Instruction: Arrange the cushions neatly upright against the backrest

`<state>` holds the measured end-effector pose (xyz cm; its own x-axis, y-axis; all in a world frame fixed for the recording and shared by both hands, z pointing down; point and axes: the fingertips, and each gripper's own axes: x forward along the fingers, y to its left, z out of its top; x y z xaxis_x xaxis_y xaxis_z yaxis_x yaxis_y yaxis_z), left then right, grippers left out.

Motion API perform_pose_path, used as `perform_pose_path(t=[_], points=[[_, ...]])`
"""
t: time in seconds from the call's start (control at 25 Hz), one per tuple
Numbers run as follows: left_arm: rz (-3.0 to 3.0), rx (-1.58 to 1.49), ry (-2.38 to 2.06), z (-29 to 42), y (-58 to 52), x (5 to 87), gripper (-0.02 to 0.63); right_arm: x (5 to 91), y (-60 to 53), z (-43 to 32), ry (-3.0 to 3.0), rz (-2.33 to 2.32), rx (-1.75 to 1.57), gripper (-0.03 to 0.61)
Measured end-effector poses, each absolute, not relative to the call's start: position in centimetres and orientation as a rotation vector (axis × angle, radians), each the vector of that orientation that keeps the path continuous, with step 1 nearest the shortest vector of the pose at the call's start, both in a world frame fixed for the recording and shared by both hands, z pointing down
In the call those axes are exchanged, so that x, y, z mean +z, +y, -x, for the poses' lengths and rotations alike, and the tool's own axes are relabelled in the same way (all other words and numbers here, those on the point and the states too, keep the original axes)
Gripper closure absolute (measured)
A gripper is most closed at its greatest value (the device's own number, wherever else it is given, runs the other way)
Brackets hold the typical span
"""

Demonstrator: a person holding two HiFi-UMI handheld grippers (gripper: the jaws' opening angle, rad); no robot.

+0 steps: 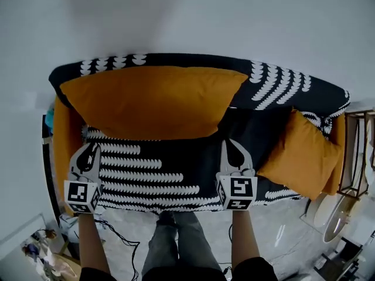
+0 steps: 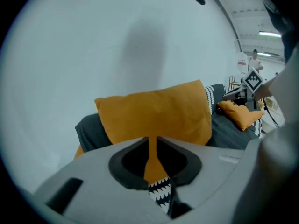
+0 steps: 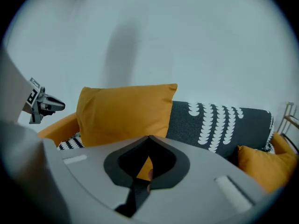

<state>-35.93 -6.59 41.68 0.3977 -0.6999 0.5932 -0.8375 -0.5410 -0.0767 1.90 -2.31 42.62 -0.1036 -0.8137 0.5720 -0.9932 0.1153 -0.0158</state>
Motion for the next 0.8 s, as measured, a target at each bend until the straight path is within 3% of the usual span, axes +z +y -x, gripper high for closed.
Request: perform_pose_path(t=[0.04, 0.08, 0.44, 0.8], points=[[-2.458, 0.847, -1.356, 35.3, -6.1, 40.4, 0.601, 41.5, -1.5, -1.7, -1.979, -1.758, 0.564, 0.571], [-2.491, 0.831, -1.346, 34.7, -5.8, 39.1, 0.624, 40.4, -0.7, -1.5, -1.979, -1.773, 0.560, 0.571], [-2.639, 0.619, -1.079, 25.6, 0.9, 30.2, 0.615, 29.7, 9.3, -3.9, -1.906, -1.996, 0.549, 0.571], [-2.870, 0.388, -0.632, 11.8, 9.8, 19.6, 0.615, 19.6, 27.2, -9.8, -1.641, -2.372, 0.532, 0.571]])
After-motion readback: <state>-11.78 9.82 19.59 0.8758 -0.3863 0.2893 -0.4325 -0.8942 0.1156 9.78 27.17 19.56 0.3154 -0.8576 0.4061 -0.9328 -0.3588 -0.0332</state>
